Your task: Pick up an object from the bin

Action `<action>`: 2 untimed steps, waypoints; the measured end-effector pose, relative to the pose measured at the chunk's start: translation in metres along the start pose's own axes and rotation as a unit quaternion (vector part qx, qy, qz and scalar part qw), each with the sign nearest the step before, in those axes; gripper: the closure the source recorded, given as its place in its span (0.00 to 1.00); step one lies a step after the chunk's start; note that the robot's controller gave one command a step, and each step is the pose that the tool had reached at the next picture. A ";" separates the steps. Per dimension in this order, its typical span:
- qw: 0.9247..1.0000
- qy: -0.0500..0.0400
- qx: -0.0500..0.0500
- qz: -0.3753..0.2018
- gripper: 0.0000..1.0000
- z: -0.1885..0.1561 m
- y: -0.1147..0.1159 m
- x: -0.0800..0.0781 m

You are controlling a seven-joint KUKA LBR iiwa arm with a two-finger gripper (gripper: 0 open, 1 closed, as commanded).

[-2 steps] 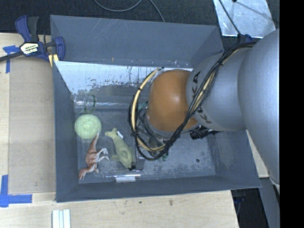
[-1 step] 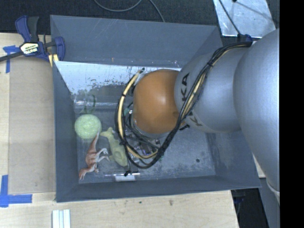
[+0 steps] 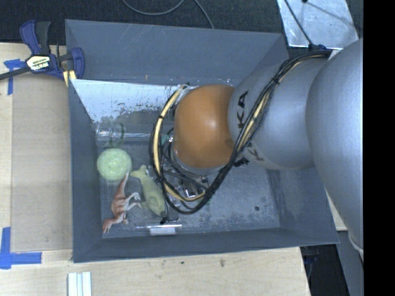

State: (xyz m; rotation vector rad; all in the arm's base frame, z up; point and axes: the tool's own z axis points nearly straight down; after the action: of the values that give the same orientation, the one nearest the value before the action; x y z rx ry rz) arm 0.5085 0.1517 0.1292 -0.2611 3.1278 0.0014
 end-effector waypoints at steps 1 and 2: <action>0.997 0.000 0.000 -0.076 0.00 0.029 0.027 0.004; 0.990 -0.009 -0.001 -0.143 1.00 0.054 0.047 0.006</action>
Offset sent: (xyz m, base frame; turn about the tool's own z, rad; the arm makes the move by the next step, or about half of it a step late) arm -0.0203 0.0445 -0.0592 -0.2890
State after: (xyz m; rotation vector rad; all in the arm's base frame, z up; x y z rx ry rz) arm 0.4948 0.1975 0.0751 -0.7009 3.0400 0.0049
